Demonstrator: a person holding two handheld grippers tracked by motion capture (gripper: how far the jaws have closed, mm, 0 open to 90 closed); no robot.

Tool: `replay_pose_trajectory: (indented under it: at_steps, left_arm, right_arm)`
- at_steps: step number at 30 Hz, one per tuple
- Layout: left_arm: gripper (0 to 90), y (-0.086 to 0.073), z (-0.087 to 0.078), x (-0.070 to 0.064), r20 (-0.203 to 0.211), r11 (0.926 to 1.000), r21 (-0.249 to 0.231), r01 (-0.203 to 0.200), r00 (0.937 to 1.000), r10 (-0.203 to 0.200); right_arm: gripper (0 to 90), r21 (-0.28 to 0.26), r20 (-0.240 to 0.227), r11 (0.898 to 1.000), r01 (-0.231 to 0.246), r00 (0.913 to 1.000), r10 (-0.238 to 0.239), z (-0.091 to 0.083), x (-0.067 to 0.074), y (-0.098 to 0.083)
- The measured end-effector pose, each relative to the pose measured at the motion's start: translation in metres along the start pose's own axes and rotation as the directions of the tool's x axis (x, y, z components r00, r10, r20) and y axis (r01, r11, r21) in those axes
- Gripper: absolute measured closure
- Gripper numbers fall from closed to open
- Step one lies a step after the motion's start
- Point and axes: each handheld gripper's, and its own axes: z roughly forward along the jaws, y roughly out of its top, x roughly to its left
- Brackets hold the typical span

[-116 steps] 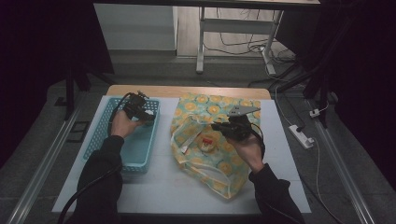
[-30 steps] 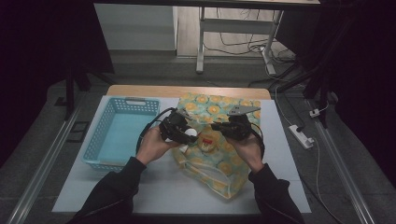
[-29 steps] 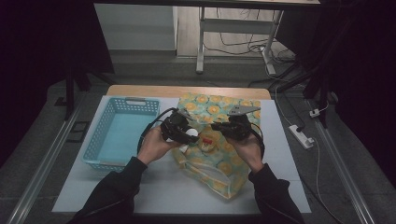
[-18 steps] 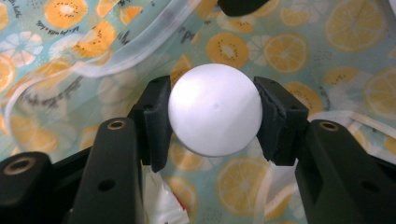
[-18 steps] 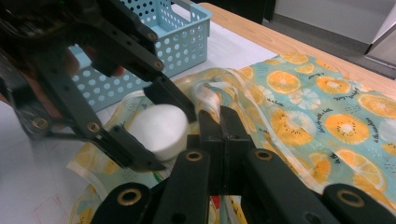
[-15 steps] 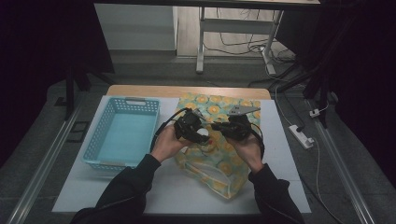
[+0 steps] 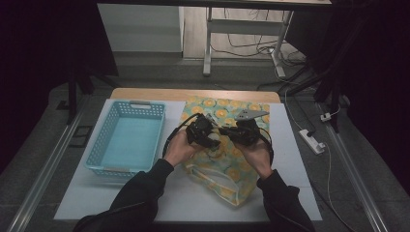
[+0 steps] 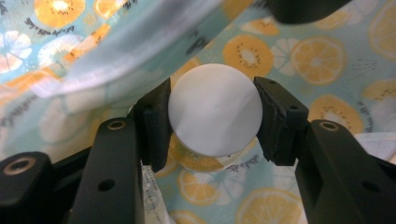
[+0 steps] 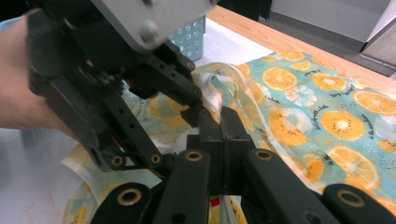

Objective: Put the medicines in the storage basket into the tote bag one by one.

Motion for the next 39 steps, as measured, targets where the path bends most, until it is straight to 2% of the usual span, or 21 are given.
replay_pose_trajectory:
  at_steps: [3,8,10,13,16,19,23,25,28,31,34,39]
  left_arm:
    - [50.1,-0.001,0.005,0.0,-0.002,1.0,0.004,-0.002,1.0,0.002]
    - [48.3,-0.002,0.006,0.002,0.011,0.9998,-0.02,0.009,0.9999,-0.009]
    - [40.8,-0.002,0.004,0.002,0.012,0.9992,-0.038,0.014,0.9998,-0.014]
    - [34.8,-0.003,-0.001,0.001,0.009,0.999,-0.043,0.008,0.9999,-0.008]
    - [26.1,-0.005,-0.005,0.0,0.019,0.9988,-0.042,0.025,0.9995,-0.024]
    - [21.3,-0.008,-0.01,-0.002,0.018,0.9983,-0.048,0.034,0.9993,-0.033]
    - [15.3,-0.014,-0.016,-0.005,0.067,0.9968,-0.052,0.061,0.9961,-0.058]
    - [10.3,-0.017,-0.019,-0.007,0.078,0.9966,-0.052,0.064,0.9951,-0.06]
    - [4.4,-0.024,-0.023,-0.009,0.105,0.9945,-0.074,0.074,0.9922,-0.066]
    - [3.1,-0.03,-0.027,-0.011,0.127,0.9933,-0.094,0.068,0.9903,-0.056]
    - [2.9,-0.036,-0.029,-0.013,0.163,0.9925,-0.104,0.065,0.9854,-0.047]
    - [0.1,-0.043,-0.031,-0.019,0.147,0.9928,-0.111,0.045,0.9888,-0.028]
  right_arm:
    - [90.0,0.0,0.0,1.0,0.0,1.0,0.0,0.0,0.0,0.0]
    - [90.0,-0.003,0.005,1.0,0.001,1.0,-0.001,-0.001,0.0,0.0]
    - [90.0,-0.004,0.006,1.0,0.0,1.0,0.0,-0.001,0.0,0.0]
    - [90.0,-0.003,0.006,1.0,0.0,1.0,0.0,-0.002,0.0,0.0]
    - [90.0,-0.004,0.005,1.0,0.001,1.0,-0.001,-0.001,0.0,0.0]
    - [90.0,-0.003,0.003,1.0,0.003,1.0,-0.003,-0.001,0.001,0.001]
    - [90.0,-0.002,0.002,1.0,0.002,1.0,-0.002,-0.001,0.001,0.0]
    - [90.0,-0.001,0.002,1.0,0.002,1.0,-0.002,-0.001,0.001,0.0]
    - [90.0,-0.001,0.001,1.0,0.004,1.0,-0.004,0.0,0.002,0.0]
    - [90.0,0.002,-0.003,1.0,0.006,1.0,-0.006,0.001,0.003,0.0]
    - [90.0,0.005,-0.004,1.0,0.01,0.9999,-0.01,0.002,0.004,0.0]
    - [90.0,0.009,-0.006,1.0,0.012,0.9999,-0.012,0.003,0.005,0.0]
